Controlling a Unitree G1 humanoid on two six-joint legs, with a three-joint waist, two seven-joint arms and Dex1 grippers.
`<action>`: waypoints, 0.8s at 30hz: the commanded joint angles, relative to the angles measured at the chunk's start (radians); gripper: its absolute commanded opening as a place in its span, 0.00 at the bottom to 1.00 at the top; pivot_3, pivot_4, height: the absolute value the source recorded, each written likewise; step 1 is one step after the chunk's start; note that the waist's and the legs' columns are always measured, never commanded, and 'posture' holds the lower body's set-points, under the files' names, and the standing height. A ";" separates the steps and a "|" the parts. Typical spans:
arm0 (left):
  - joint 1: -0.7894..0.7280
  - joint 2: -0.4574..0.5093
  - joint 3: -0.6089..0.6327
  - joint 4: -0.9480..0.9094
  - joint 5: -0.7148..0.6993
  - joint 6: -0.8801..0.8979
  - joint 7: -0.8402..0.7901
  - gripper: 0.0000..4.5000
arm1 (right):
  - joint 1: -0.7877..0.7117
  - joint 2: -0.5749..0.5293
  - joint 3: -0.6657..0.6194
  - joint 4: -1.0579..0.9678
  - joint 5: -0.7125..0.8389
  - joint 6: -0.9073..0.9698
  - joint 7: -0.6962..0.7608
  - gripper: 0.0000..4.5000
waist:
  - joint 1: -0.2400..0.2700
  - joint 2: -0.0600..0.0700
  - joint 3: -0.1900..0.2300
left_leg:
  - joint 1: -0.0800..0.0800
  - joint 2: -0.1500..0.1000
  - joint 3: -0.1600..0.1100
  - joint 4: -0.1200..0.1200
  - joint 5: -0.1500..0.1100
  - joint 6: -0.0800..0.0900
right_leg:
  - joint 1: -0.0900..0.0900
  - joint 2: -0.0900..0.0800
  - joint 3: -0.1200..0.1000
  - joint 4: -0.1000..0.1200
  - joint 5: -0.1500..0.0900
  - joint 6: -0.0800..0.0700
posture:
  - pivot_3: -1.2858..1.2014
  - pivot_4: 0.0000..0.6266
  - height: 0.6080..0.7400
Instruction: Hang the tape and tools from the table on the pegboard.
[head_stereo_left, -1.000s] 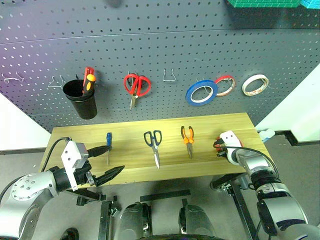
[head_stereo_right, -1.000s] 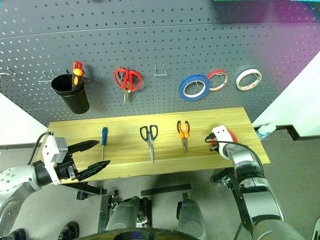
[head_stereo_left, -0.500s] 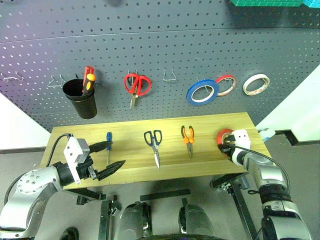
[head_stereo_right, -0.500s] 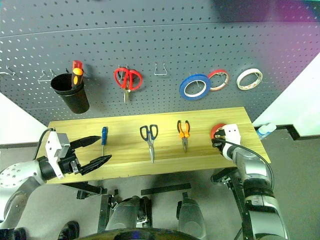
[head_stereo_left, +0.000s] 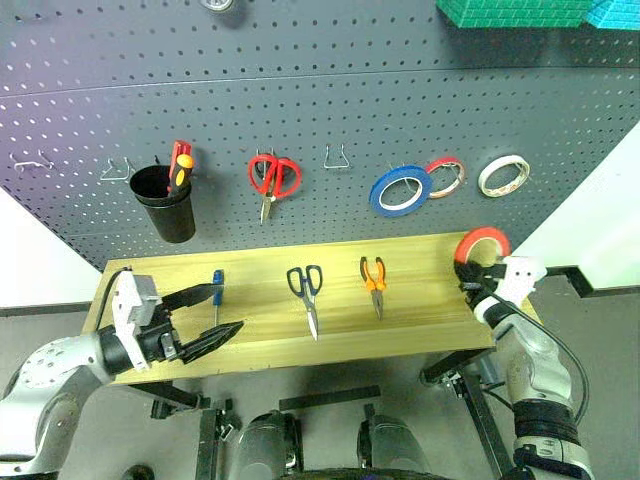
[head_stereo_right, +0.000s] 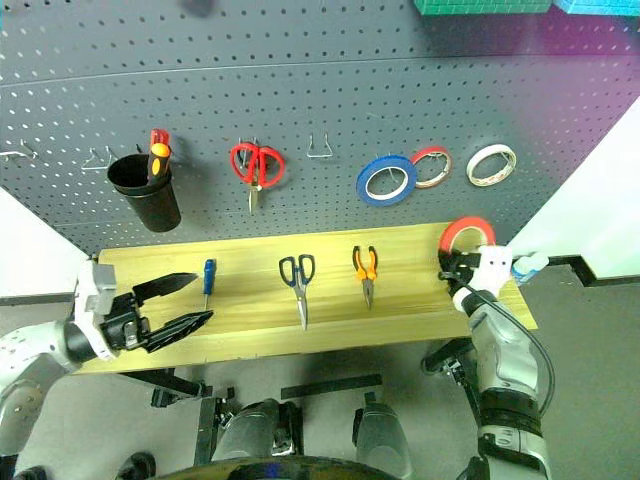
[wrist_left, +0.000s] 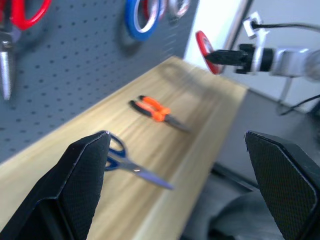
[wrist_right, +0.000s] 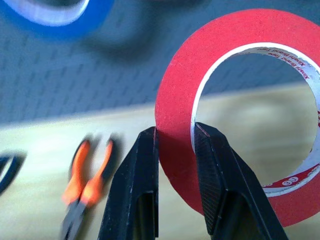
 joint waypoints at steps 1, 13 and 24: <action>0.014 0.019 0.072 0.009 -0.064 0.008 -0.050 1.00 | -0.014 -0.009 -0.030 -0.025 0.021 -0.084 0.000 0.15 | 0.000 0.001 -0.006 | 0.001 0.000 0.000 0.000 0.000 0.000 | 0.000 0.000 0.000 0.000 0.000 0.000 | 0.53 0.00 1.00; -0.008 0.008 0.079 0.075 -0.036 -0.047 -0.094 1.00 | -0.051 -0.007 -0.005 -0.039 0.016 -0.158 -0.013 0.15 | 0.000 0.003 -0.020 | 0.008 0.000 0.000 0.000 0.000 -0.001 | 0.006 0.000 0.001 0.002 0.000 0.000 | 0.53 0.00 1.00; -0.036 0.003 0.065 0.126 -0.004 -0.090 -0.117 1.00 | -0.180 -0.018 0.090 -0.035 -0.018 -0.181 0.021 0.15 | -0.017 0.004 -0.024 | 0.009 0.000 0.000 0.001 0.001 -0.001 | 0.007 0.000 0.002 0.004 0.000 0.000 | 0.53 0.00 1.00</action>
